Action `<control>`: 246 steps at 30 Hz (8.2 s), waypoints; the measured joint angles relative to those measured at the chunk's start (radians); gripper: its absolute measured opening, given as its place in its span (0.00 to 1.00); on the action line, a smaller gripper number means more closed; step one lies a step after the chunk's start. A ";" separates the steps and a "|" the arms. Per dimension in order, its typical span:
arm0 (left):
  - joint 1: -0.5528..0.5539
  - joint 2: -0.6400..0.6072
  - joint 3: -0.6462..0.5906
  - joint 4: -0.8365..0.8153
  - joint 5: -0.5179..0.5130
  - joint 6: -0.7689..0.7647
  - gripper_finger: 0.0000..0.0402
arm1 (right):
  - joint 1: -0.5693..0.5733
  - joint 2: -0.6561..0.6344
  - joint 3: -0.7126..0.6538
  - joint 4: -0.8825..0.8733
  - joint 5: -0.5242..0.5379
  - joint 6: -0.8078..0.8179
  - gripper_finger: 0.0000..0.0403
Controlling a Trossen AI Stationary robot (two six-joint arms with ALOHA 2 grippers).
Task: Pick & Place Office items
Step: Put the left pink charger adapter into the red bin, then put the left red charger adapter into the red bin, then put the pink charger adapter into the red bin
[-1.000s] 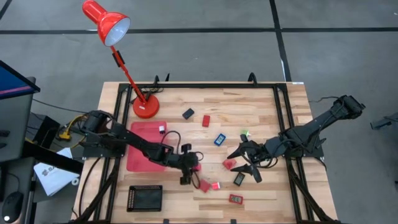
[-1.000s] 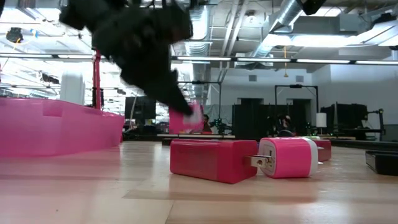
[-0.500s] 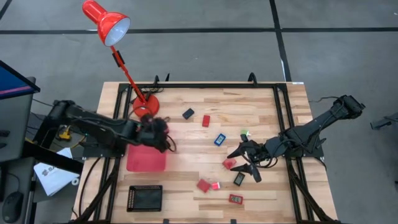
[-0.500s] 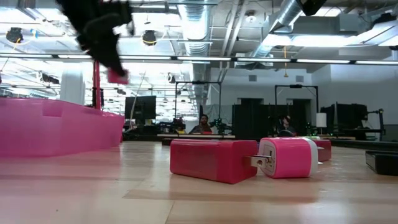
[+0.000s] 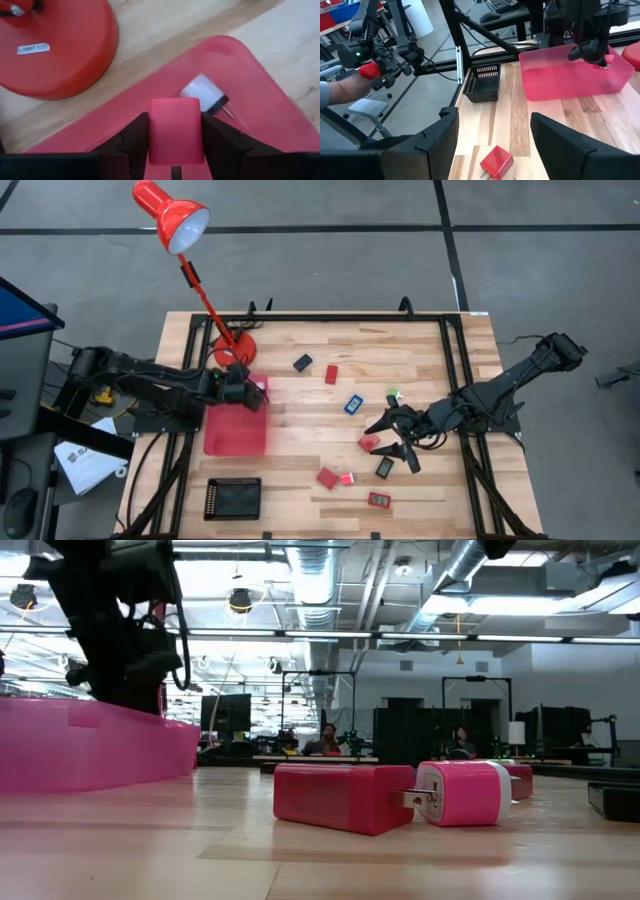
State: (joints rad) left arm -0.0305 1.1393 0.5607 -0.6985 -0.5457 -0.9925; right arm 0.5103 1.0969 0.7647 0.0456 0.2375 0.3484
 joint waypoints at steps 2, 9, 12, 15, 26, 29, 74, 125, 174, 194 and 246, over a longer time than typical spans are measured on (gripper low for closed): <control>0.018 0.000 -0.015 0.041 0.005 0.022 0.37 | 0.001 0.000 0.000 0.000 0.003 0.001 0.60; 0.047 0.000 -0.039 0.085 0.014 0.038 0.37 | 0.001 0.000 0.000 -0.001 0.007 0.008 0.60; 0.047 0.000 -0.039 0.086 0.014 0.039 0.41 | 0.001 0.000 0.000 -0.007 0.007 0.011 0.60; 0.047 0.000 -0.039 0.094 0.014 0.045 0.47 | 0.001 0.000 0.000 -0.008 0.007 0.011 0.60; 0.016 -0.008 -0.040 0.240 0.004 0.235 0.62 | 0.001 0.000 0.000 -0.008 0.007 0.011 0.60; -0.033 -0.007 -0.040 0.394 0.031 0.373 0.63 | 0.001 0.000 0.000 -0.008 0.007 0.016 0.60; -0.403 0.790 0.415 1.041 0.424 0.971 0.81 | 0.103 0.000 0.000 0.021 0.162 0.072 0.60; -0.342 0.678 0.425 0.754 0.140 0.936 0.52 | 0.125 0.004 0.000 0.011 0.186 0.094 0.60; -0.361 0.058 -0.023 -0.075 -0.198 -0.333 0.56 | 0.122 0.005 0.000 -0.010 0.187 0.063 0.60; -0.387 0.058 -0.023 0.415 -0.160 0.265 0.74 | 0.122 0.005 0.000 -0.018 0.191 0.062 0.60; -0.476 0.299 0.204 0.918 0.122 1.063 0.65 | 0.046 0.634 0.000 0.060 -0.223 0.430 0.31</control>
State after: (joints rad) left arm -0.5064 1.4380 0.7643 0.2200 -0.4236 0.0708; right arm 0.5562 1.7312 0.7650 0.1054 0.0149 0.7787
